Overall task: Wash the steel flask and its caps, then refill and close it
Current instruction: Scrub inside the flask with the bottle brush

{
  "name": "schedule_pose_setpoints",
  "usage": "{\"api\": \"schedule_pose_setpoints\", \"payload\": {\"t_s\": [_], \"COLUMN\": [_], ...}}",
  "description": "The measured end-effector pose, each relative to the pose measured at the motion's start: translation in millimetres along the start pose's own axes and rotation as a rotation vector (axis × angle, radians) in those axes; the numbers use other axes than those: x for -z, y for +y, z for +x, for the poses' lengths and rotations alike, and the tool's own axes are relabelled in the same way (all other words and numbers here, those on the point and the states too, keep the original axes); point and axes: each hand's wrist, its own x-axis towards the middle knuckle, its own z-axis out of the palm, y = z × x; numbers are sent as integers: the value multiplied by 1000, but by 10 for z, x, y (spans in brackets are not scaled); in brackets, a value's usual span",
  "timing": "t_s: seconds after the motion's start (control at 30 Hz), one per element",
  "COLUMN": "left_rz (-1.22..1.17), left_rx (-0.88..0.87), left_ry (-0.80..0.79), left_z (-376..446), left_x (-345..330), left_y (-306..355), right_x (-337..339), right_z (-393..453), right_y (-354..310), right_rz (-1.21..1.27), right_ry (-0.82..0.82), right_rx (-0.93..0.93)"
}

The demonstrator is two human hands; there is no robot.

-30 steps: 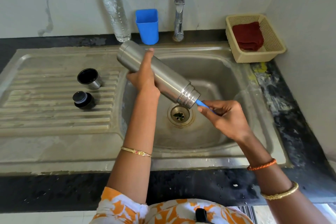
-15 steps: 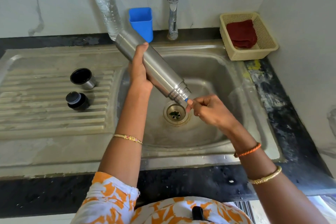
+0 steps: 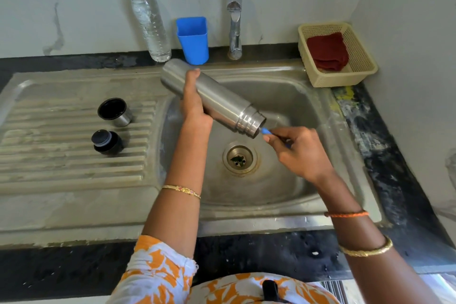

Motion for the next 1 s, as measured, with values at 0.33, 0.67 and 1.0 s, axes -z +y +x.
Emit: {"api": "schedule_pose_setpoints", "payload": {"t_s": [0.33, 0.67, 1.0], "left_rz": [-23, -58, -55], "left_rx": [-3, -77, -68], "left_ry": [124, 175, 157], "left_z": [55, 50, 21], "left_x": [14, -39, 0], "left_y": [-71, 164, 163], "right_x": [48, 268, 309], "right_z": [-138, -283, -200], "right_y": [26, 225, 223], "right_rz": [-271, -201, -32], "right_ry": [268, 362, 130], "right_rx": [55, 60, -86]}}
